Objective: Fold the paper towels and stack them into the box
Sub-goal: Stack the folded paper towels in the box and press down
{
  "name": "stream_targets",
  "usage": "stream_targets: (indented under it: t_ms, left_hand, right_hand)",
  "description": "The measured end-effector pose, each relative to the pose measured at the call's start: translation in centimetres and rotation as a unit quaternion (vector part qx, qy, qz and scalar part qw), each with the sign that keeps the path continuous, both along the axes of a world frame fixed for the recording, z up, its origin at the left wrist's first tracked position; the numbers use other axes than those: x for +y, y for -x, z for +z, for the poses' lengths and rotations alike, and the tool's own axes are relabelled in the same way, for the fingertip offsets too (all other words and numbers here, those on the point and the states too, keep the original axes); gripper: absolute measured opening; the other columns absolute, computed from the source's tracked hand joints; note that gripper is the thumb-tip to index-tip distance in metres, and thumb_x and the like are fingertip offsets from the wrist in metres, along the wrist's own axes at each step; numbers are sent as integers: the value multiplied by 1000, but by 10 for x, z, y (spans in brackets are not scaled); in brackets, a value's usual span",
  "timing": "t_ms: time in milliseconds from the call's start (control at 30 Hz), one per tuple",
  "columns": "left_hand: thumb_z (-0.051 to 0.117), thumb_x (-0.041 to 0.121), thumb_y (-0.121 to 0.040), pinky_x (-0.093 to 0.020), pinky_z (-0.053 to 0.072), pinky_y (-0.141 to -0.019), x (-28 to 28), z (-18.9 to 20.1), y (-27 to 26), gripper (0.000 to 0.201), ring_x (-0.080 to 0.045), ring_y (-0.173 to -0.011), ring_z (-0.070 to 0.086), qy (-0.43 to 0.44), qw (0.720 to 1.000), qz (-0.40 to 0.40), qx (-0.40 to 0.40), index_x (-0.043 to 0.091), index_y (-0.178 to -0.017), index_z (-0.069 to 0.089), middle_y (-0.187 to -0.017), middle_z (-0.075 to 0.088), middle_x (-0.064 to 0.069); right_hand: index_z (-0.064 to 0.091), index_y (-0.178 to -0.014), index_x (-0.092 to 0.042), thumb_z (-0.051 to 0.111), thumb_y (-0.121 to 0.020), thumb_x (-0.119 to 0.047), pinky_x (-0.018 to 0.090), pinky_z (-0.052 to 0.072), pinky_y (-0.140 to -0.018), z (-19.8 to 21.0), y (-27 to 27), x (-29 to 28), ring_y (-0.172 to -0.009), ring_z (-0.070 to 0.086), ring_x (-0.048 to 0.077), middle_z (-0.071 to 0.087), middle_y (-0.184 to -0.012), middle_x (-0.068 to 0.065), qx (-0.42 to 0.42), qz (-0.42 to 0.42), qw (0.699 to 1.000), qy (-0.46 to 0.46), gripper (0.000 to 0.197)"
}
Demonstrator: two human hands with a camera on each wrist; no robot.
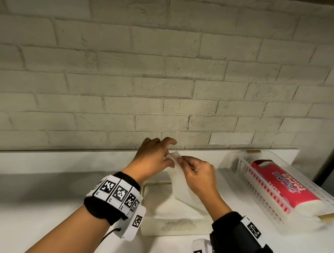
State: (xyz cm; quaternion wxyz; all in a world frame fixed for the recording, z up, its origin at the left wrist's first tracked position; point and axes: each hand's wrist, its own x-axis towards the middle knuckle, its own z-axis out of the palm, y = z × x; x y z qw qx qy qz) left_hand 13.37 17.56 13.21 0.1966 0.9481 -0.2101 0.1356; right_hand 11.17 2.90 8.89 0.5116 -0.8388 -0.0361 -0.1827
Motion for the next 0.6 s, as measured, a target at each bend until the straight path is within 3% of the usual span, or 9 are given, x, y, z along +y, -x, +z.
stream_targets:
  t_ms: [67,267,433,533,600]
  left_hand:
    - [70,34,-79,-21,22,-90,0,2,1,63,-11,-104,51,-15,1000,-1,-2,25,-134,40,-100,65,6]
    - [66,33,-82,-22,22,-95,-3,13,2,64,-13,-107,51,-57,998,-5,-27,25,-137,37,-105,66,5]
    - [59,35,-87,-24,23,-94,-5,18,2,39,-12,-108,50,-112,993,-11,-42,28,-125,54,-105,66,6]
    - [59,36,-88,-23,24,-91,-6,24,7,25,-12,-105,49,-117,992,-16,-44,27,-111,64,-103,66,5]
    - [59,36,-88,-23,24,-89,-6,27,8,22,-13,-103,49,-113,993,-6,-43,26,-107,66,-102,65,5]
  right_hand:
    - [74,-87,-25,60,-88,-33,35,51,-62,2,-1,0,-71,65,25,73,-77,7,-11,-5,1000,3,16]
    - [75,-88,-21,58,-89,-34,32,51,-61,2,-4,1,-64,63,24,71,-70,8,-32,13,996,77,21]
    - [76,-88,-24,59,-88,-35,26,41,-55,3,-2,3,-58,57,25,67,-63,11,-26,35,995,86,19]
    - [75,-91,-24,61,-86,-40,21,44,-58,7,1,0,-59,57,12,71,-71,4,-11,48,996,77,22]
    - [72,-98,-28,67,-77,-49,20,52,-72,9,2,-3,-79,63,3,72,-85,-7,14,65,996,57,31]
